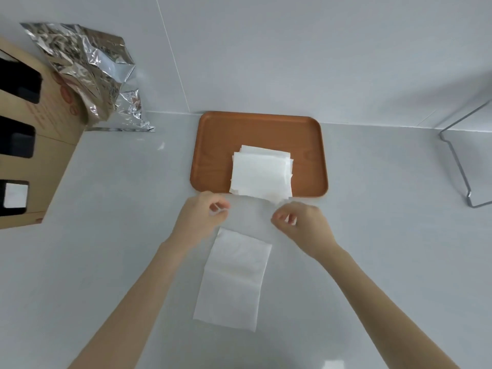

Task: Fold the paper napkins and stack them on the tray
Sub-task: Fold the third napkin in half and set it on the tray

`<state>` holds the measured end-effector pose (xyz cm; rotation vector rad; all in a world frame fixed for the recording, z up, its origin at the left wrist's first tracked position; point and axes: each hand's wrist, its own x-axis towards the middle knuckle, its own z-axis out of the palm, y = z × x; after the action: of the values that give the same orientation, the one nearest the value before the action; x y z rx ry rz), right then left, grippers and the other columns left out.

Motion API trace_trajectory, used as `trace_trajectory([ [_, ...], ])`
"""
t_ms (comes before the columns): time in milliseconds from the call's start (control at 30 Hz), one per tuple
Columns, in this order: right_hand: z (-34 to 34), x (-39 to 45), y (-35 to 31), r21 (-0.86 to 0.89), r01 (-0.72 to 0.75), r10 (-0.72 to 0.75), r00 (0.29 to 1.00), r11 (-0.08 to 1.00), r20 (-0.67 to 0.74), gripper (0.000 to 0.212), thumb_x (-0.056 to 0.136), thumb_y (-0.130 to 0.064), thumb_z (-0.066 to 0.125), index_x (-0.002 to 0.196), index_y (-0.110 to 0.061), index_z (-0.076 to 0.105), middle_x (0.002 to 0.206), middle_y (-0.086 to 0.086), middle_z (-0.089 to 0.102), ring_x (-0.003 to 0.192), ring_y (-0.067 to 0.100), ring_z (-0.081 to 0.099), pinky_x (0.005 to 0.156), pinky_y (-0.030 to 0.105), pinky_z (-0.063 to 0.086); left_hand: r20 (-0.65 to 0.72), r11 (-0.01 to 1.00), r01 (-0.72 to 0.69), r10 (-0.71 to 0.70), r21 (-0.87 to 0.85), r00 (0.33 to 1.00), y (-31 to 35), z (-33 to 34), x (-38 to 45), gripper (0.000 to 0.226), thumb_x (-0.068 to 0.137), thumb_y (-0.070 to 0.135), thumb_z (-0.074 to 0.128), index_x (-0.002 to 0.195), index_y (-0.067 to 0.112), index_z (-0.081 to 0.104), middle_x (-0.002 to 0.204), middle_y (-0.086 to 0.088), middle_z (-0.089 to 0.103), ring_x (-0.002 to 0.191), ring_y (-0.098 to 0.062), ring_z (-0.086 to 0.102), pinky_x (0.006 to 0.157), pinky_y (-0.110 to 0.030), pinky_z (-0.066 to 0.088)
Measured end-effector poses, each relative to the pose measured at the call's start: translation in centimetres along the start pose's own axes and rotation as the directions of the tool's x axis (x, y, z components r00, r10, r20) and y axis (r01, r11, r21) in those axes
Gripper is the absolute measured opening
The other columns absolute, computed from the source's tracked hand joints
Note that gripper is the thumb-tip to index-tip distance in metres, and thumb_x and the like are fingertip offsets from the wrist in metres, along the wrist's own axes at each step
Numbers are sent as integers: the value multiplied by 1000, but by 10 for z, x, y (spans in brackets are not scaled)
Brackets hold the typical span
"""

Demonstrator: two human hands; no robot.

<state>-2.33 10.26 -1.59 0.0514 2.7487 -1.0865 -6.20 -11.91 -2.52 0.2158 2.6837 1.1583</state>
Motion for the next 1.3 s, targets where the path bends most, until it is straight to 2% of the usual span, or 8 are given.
trace_trajectory([
  [267,44,-33,8,-205,44,-26,996,978,89,12,83,-25,62,91,-17,61,97,2,60,88,21,59,67,36,51,51,989,61,-68,133,996,-12,27,-33,14,75,11,65,88,17,62,87,-1,52,77,-17,49,73,-34,45],
  [433,37,-27,1,-209,61,-44,996,976,83,9,86,-17,55,87,-11,60,95,7,60,81,25,58,65,36,48,60,992,33,-40,122,997,-3,22,-32,3,78,7,62,76,10,62,85,-5,55,83,-25,56,75,-39,47],
  [600,-9,-24,-25,114,79,-66,991,990,-114,9,79,-11,62,73,-17,60,69,-13,59,62,7,56,59,27,47,-100,994,-74,66,-82,993,29,-4,-31,11,78,7,63,74,17,61,70,10,61,71,-4,58,60,-11,39],
  [667,-30,-31,-38,163,165,-134,973,973,-185,14,77,-9,65,71,-19,60,65,-18,58,60,1,55,53,11,39,-157,978,-129,103,-162,982,47,-16,-38,15,77,9,65,72,22,61,69,18,62,70,4,57,60,-8,39],
  [767,-48,-50,-47,200,263,-211,945,944,-251,21,75,-2,66,73,-22,61,71,-20,61,63,2,55,53,12,40,-185,962,-190,154,-196,971,66,-26,-56,27,73,10,69,71,35,59,72,21,64,73,5,58,60,-3,39],
  [933,-31,-90,-27,181,228,-189,959,957,-210,26,74,2,67,86,-21,65,76,-23,59,64,-3,53,55,7,40,-53,966,-163,156,-202,986,60,-13,-91,36,73,5,68,74,40,62,80,37,63,77,5,56,62,-3,37],
  [1167,27,-140,23,44,96,-96,995,994,-4,23,75,0,67,78,-23,66,78,-14,59,67,-3,50,58,6,37,156,995,-36,51,-98,986,15,46,-145,15,74,5,67,77,20,69,80,6,65,80,-1,54,69,-5,36],
  [1300,34,-141,29,40,64,-64,998,997,15,22,76,-1,65,78,-22,66,78,-16,60,70,-5,51,60,5,37,157,997,-8,20,-78,987,13,51,-147,10,76,11,67,77,21,68,75,10,63,79,-11,56,71,-16,41],
])
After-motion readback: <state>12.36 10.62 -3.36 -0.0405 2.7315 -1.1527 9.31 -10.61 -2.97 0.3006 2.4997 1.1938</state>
